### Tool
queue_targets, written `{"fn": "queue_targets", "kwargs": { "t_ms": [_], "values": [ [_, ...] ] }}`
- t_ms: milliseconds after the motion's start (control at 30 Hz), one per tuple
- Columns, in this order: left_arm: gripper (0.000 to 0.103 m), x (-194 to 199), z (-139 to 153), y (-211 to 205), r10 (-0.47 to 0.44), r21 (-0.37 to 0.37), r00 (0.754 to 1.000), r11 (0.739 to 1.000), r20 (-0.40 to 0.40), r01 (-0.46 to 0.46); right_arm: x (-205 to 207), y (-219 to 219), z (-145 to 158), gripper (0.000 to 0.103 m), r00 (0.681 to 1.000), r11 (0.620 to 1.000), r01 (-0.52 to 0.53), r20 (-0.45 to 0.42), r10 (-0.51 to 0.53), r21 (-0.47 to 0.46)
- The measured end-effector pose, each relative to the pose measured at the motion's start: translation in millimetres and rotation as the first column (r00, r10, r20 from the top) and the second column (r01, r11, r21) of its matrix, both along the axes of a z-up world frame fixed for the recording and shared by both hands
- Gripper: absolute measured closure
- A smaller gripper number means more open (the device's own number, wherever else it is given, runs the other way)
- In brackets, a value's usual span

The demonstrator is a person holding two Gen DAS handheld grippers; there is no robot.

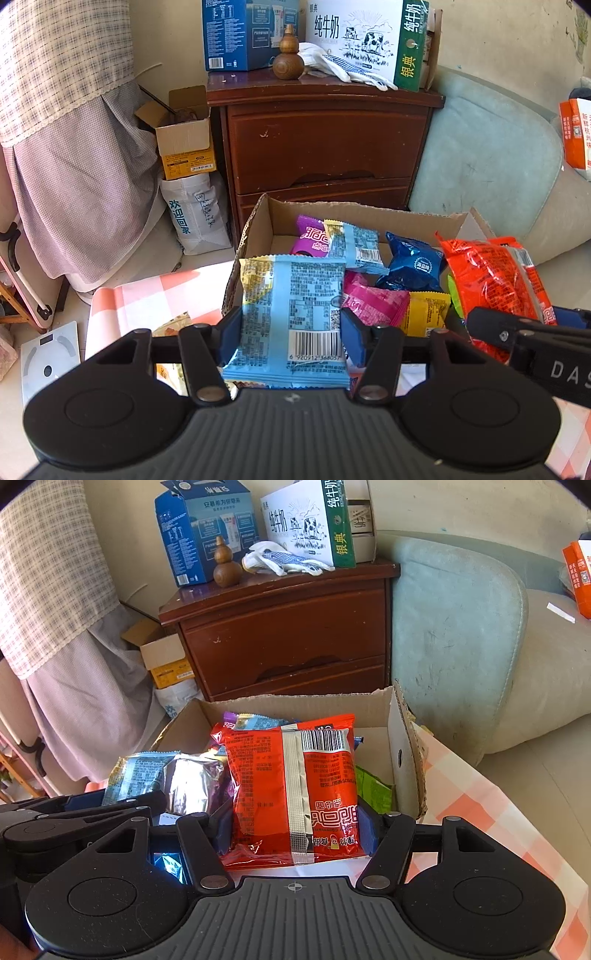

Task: Organize snacks
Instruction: 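Carry red bag and light blue bag over the cardboard box, then lower both bags into the box and open both grippers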

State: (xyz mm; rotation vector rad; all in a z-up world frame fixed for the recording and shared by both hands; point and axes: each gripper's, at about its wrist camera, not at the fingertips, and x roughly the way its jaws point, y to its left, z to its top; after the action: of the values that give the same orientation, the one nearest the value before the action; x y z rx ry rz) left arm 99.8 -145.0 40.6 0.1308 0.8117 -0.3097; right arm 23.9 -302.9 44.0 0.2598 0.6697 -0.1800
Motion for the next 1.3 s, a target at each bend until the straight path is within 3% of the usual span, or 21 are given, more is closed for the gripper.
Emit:
{"fn": "queue_targets", "kwargs": {
  "t_ms": [233,667,700,767,833,1133,1300],
  "values": [
    [0.048,18,-1,-10,-0.004,0.01,1.0,1.0,0.021,0.004,11,-10,-5,0.04,0.999,0.998,0.054,0.0,-0.054,0.023],
    [0.048,54,-13,-21,0.006,-0.04,1.0,0.999,0.006,-0.006,45,-27,-15,0.039,0.985,0.983,0.171,0.027,-0.173,0.063],
    [0.047,56,-15,-22,0.012,-0.049,1.0,0.999,0.009,-0.012,47,-28,-17,0.038,0.983,0.982,0.178,0.027,-0.18,0.064],
    [0.029,57,-19,-21,0.019,-0.058,1.0,0.998,0.01,-0.018,50,-31,-19,0.035,0.98,0.978,0.196,0.02,-0.197,0.069],
    [0.025,56,-21,-22,0.022,-0.043,1.0,0.999,0.012,-0.022,49,-32,-20,0.03,0.979,0.977,0.197,0.028,-0.2,0.085],
    [0.019,50,-21,-12,0.037,0.011,0.999,0.999,0.004,-0.037,45,-18,-16,0.029,0.989,0.987,0.144,0.006,-0.145,0.064],
    [0.018,45,-18,-3,0.044,0.005,0.999,0.999,-0.005,-0.044,41,-4,-17,0.026,0.996,0.994,0.092,-0.014,-0.092,0.053]
  ]
}}
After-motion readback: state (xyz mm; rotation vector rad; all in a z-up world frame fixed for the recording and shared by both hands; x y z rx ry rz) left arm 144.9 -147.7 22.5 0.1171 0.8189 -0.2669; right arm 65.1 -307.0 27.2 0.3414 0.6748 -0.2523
